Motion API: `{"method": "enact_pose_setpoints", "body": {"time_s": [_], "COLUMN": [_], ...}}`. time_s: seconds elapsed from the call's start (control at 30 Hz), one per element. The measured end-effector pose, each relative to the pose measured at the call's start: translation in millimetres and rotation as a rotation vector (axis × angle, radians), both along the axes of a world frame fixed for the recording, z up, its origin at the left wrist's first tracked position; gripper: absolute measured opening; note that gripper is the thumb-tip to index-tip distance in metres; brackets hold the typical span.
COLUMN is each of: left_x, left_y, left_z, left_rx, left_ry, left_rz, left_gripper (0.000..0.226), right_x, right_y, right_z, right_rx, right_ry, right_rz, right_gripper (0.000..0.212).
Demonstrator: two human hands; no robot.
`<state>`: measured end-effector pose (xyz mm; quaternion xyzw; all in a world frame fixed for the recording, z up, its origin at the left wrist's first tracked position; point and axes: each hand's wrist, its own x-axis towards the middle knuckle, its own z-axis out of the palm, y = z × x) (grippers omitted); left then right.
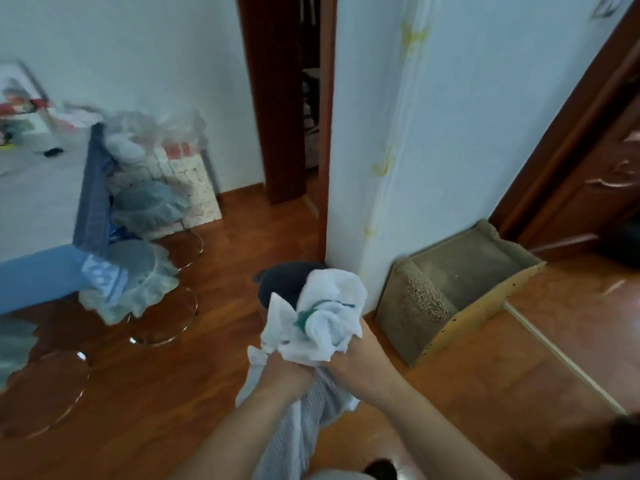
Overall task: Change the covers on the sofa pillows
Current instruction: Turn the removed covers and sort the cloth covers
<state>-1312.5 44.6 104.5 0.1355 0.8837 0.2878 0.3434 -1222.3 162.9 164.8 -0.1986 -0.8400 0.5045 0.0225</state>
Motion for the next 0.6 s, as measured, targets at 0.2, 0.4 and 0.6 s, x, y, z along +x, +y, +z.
{"method": "enact_pose_setpoints", "body": {"time_s": [0.2, 0.4, 0.6], "left_x": [-147, -241, -338], "left_y": [54, 128, 166], "left_z": [16, -20, -76], "left_rx": [0.393, 0.425, 0.345], "left_ry": [-0.499, -0.784, -0.736], "left_rz": [0.394, 0.755, 0.9], "left_gripper": [0.038, 0.034, 0.025], "right_x": [-77, -194, -295], "right_y": [54, 83, 112], "right_z": [-61, -136, -205], "right_rx": [0.154, 0.051, 0.1], "right_ry": [-0.477, -0.516, -0.381], "right_rz": [0.055, -0.017, -0.175], "right_gripper": [0.133, 0.142, 0.096]}}
